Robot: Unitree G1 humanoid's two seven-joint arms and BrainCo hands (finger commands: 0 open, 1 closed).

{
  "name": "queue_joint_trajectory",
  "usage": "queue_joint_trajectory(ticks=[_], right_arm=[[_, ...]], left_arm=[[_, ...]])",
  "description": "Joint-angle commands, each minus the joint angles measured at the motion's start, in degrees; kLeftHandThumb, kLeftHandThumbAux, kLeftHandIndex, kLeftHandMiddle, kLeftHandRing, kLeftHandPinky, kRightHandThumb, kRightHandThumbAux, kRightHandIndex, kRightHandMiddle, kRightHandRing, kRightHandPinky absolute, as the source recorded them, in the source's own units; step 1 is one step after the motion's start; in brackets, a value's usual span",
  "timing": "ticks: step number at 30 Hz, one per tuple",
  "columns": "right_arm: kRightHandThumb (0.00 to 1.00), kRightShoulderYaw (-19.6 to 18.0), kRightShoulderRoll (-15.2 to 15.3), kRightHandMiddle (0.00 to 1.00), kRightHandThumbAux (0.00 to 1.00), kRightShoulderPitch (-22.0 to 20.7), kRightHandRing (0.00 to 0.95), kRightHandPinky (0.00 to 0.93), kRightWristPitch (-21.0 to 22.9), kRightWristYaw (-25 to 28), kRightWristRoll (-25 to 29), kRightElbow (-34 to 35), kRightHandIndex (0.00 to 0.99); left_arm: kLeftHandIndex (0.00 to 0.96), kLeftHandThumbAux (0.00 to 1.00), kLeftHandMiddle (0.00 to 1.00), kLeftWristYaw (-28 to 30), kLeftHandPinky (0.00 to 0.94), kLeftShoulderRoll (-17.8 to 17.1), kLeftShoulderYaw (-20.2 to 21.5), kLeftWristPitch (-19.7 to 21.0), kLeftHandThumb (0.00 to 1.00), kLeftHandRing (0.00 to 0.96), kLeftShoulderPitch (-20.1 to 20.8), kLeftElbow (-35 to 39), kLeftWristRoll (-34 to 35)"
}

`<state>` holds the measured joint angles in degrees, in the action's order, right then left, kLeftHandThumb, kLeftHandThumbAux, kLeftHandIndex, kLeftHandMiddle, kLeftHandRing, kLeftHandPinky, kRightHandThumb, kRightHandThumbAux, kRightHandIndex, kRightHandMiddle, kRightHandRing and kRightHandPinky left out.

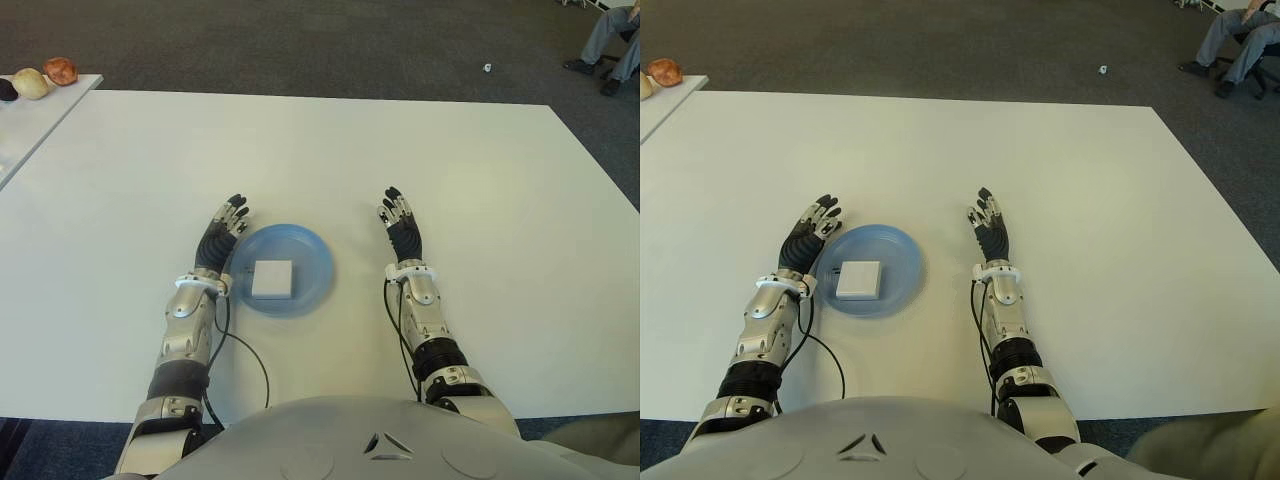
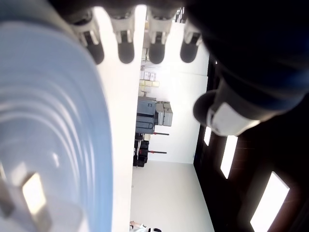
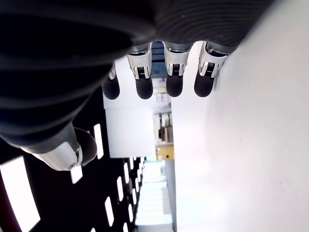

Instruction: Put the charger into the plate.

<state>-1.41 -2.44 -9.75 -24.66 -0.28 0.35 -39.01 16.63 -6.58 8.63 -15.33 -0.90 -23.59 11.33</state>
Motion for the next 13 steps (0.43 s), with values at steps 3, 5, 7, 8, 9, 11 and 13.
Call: queue_joint_trajectory(ticks=[3, 5, 7, 8, 9, 11, 13], right_arm=[[0.0, 0.34, 0.01, 0.017, 0.564, 4.01, 0.0, 0.0, 2.91, -0.1, -0.55, -2.12, 0.0], [0.0, 0.4, 0.11, 0.017, 0.568, 4.07, 0.0, 0.0, 3.04, -0.13, -0.58, -1.67, 0.0], [0.0, 0.46, 0.18, 0.017, 0.57, 4.18, 0.0, 0.0, 3.21, -0.24, -0.65, -1.03, 0.0], [0.0, 0.48, 0.21, 0.017, 0.571, 4.25, 0.0, 0.0, 3.31, -0.33, -0.71, -0.7, 0.0], [0.0, 0.51, 0.23, 0.017, 0.571, 4.31, 0.0, 0.0, 3.4, -0.39, -0.74, -0.45, 0.0], [0.0, 0.54, 0.28, 0.017, 0.571, 4.37, 0.0, 0.0, 3.55, -0.61, -0.87, -0.02, 0.0], [0.0, 0.57, 0.3, 0.015, 0.571, 4.38, 0.0, 0.0, 3.68, -0.77, -0.94, 0.24, 0.0]], left_arm=[[0.0, 0.572, 0.008, -1.03, 0.0, 0.4, 0.31, 0.11, 0.0, 0.0, 0.7, -1.33, -0.3], [0.0, 0.571, 0.01, -1.11, 0.0, 0.42, 0.3, 0.03, 0.0, 0.0, 0.8, -1.51, -0.42], [0.0, 0.569, 0.01, -1.14, 0.0, 0.41, 0.35, 0.06, 0.0, 0.0, 0.88, -1.6, -0.34], [0.0, 0.567, 0.011, -1.14, 0.0, 0.43, 0.4, 0.1, 0.0, 0.0, 0.91, -1.64, -0.22], [0.0, 0.566, 0.011, -1.14, 0.0, 0.44, 0.43, 0.13, 0.0, 0.0, 0.94, -1.67, -0.14], [0.0, 0.565, 0.011, -1.17, 0.0, 0.48, 0.61, 0.17, 0.0, 0.0, 1.17, -2.02, 0.07], [0.0, 0.566, 0.011, -1.19, 0.0, 0.49, 0.77, 0.15, 0.0, 0.0, 1.42, -2.42, 0.17]])
